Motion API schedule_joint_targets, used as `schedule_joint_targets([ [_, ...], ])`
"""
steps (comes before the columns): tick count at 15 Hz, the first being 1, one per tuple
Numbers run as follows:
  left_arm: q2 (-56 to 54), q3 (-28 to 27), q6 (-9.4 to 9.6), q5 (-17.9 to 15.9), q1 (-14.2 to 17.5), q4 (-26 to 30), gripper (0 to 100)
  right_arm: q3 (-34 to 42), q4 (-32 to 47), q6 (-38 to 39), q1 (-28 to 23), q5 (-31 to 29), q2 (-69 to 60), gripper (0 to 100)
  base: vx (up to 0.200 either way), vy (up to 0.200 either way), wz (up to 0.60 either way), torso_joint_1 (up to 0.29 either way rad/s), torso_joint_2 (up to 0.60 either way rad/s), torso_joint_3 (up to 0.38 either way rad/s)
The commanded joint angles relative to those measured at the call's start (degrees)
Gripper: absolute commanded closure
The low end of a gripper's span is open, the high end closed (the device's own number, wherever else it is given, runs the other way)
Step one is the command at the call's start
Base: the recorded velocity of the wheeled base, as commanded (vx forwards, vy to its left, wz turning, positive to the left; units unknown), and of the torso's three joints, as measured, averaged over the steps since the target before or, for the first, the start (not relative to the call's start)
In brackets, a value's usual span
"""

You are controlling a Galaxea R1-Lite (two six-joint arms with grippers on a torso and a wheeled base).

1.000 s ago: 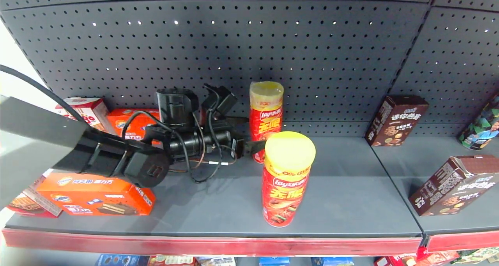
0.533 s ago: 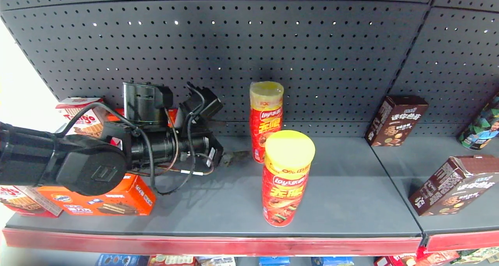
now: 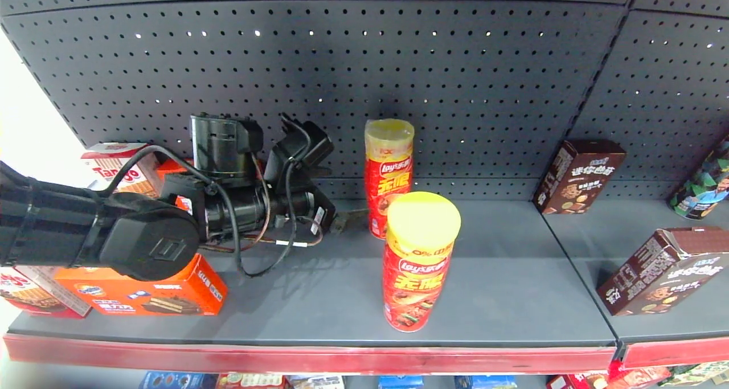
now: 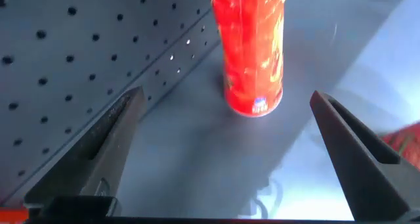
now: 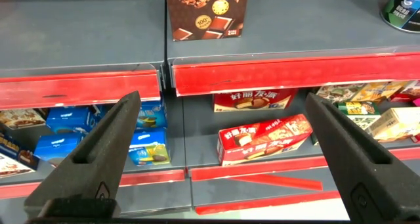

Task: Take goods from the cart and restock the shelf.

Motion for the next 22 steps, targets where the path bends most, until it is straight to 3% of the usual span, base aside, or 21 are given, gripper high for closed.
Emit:
schedule_joint_targets([
  [1,3.32,-3.16,-0.90,1.33,-0.56,-0.08,0,0.00,-0.03,-0.04,-0.01,0.01,0.12,0,0.000,0.000,0.00,0.000,0.00,0.000],
  [4,5.52,-5.35,-2.13,1.94,-0.38,0.01,0,0.00,-0.03,-0.04,-0.01,0.01,0.12,0,0.000,0.000,0.00,0.000,0.00,0.000],
  [13,8.60,-8.25,-2.30,2.38,0.32,0.01,0,0.00,-0.03,-0.04,-0.01,0.01,0.12,0,0.000,0.000,0.00,0.000,0.00,0.000],
  [18,7.80,-5.97,-2.30,3.09,0.32,-0.34,0,0.00,-0.03,-0.04,-0.01,0.01,0.12,0,0.000,0.000,0.00,0.000,0.00,0.000],
  [20,4.90,-0.34,-1.77,4.41,0.49,-7.72,0,0.00,-0.03,-0.04,-0.01,0.01,0.12,0,0.000,0.000,0.00,0.000,0.00,0.000],
  [22,4.46,0.45,-1.51,7.48,1.46,-9.92,0,0.00,-0.03,-0.04,-0.01,0.01,0.12,0,0.000,0.000,0.00,0.000,0.00,0.000],
])
